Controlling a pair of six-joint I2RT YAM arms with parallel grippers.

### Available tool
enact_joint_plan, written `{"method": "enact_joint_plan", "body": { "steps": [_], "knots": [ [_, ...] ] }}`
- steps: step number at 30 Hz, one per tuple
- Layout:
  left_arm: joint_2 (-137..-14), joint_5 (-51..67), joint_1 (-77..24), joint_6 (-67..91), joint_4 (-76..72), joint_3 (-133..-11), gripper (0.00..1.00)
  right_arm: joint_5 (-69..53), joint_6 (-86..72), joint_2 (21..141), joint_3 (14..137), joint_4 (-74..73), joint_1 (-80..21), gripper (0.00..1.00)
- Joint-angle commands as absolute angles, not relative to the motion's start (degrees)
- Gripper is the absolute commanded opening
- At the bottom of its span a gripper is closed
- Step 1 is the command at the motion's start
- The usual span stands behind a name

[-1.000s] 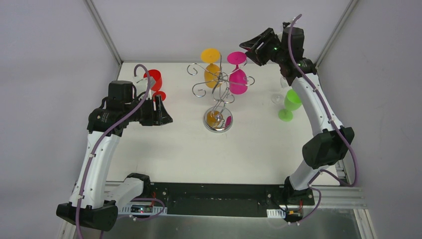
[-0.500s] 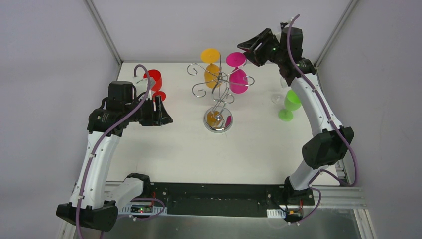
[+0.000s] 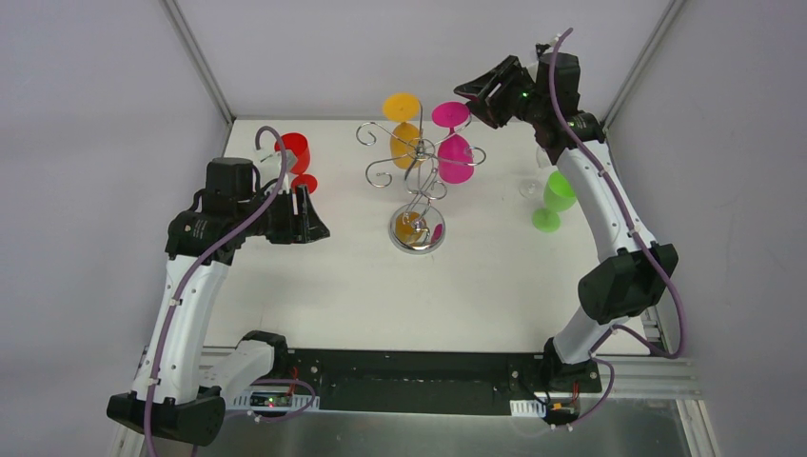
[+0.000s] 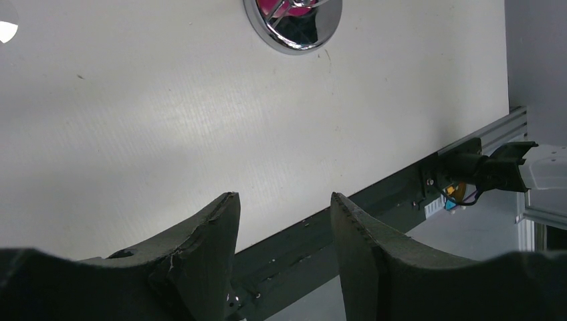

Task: Take the wine glass off the wine glass rack
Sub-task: Pick up the wine glass from the wine rack.

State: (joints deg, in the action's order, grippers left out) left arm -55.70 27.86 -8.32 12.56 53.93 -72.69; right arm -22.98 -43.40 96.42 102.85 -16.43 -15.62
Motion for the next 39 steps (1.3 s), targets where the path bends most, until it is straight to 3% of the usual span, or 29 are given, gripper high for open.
{"method": "enact_joint_plan", "body": {
  "steps": [1, 33, 39],
  "knots": [
    [-54.7, 27.3, -8.7, 11.7, 54.3, -72.2, 0.54, -26.7, -42.8, 93.1, 105.3, -19.7, -16.8, 0.52],
    [-55.1, 27.3, -8.7, 11.5, 54.3, -71.9, 0.54, -27.0, -40.5, 93.9, 107.4, -23.2, -17.3, 0.52],
    [-55.1, 27.2, -8.7, 11.5, 54.3, -71.7, 0.54, -27.4, -39.6, 94.3, 107.2, -25.3, -17.3, 0.48]
  ]
}}
